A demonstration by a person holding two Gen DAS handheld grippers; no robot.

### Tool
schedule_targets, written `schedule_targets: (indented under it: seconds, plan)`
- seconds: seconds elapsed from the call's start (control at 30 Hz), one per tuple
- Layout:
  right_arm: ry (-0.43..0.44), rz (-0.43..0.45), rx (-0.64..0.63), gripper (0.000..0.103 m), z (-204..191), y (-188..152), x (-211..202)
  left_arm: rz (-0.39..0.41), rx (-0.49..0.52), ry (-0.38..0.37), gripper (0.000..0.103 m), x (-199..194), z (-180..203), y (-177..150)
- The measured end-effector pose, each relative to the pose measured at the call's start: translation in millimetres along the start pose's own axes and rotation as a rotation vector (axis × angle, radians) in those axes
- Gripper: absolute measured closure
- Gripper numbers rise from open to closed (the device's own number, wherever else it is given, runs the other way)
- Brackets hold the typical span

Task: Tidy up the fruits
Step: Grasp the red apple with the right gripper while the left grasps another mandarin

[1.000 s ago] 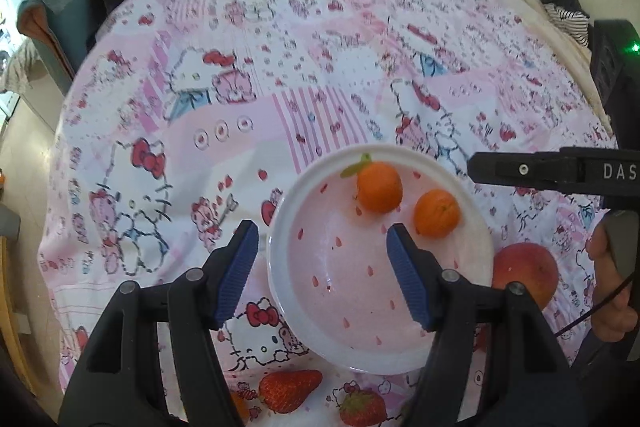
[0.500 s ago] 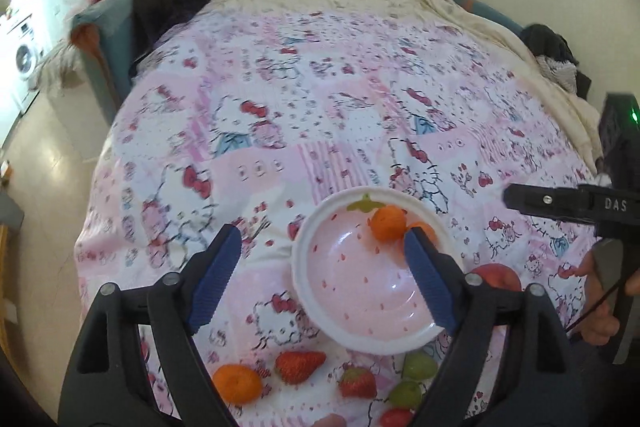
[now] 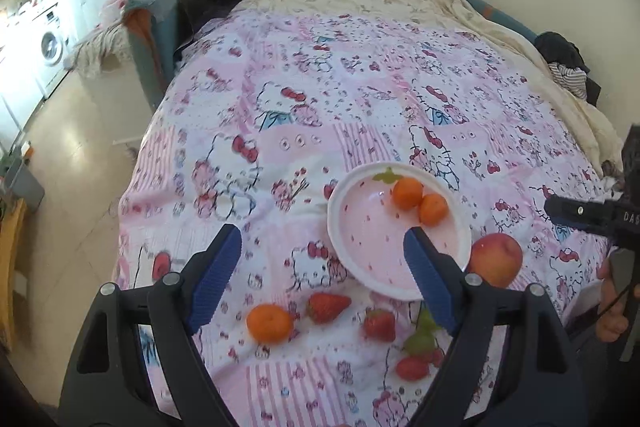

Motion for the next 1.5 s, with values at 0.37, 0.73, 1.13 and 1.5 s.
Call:
schedule_targets:
  seconds: [0.37, 0.73, 1.13, 1.5]
  plan:
    - [-0.099, -0.039, 0.09, 0.014, 58, -28, 3, -0.08, -0.053, -0.071, 0.02, 16, 13, -20]
    - [-0.106, -0.208, 0.112, 0.014, 66, -31, 54, -0.14, -0.077, 0.023, 0.02, 36, 10, -17]
    - [-0.253, -0.372, 0.033, 0.013, 53, -27, 117, -0.18, -0.163, 0.052, 0.02, 44, -29, -24]
    - [-0.267, -0.33, 0.019, 0.015, 46, -24, 105, -0.281, -0.26, 0.049, 0.02, 62, -69, -33]
Point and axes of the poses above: each gripper's, at about its wrist camera, not at the fingertips, and x roughly the way its jaws point, z to its right, y to its top, the point moved 7 cm from there along x, roughly the way its jaws point, and after that the axes turned 15 degrees about -z, right-handed, at the moved point
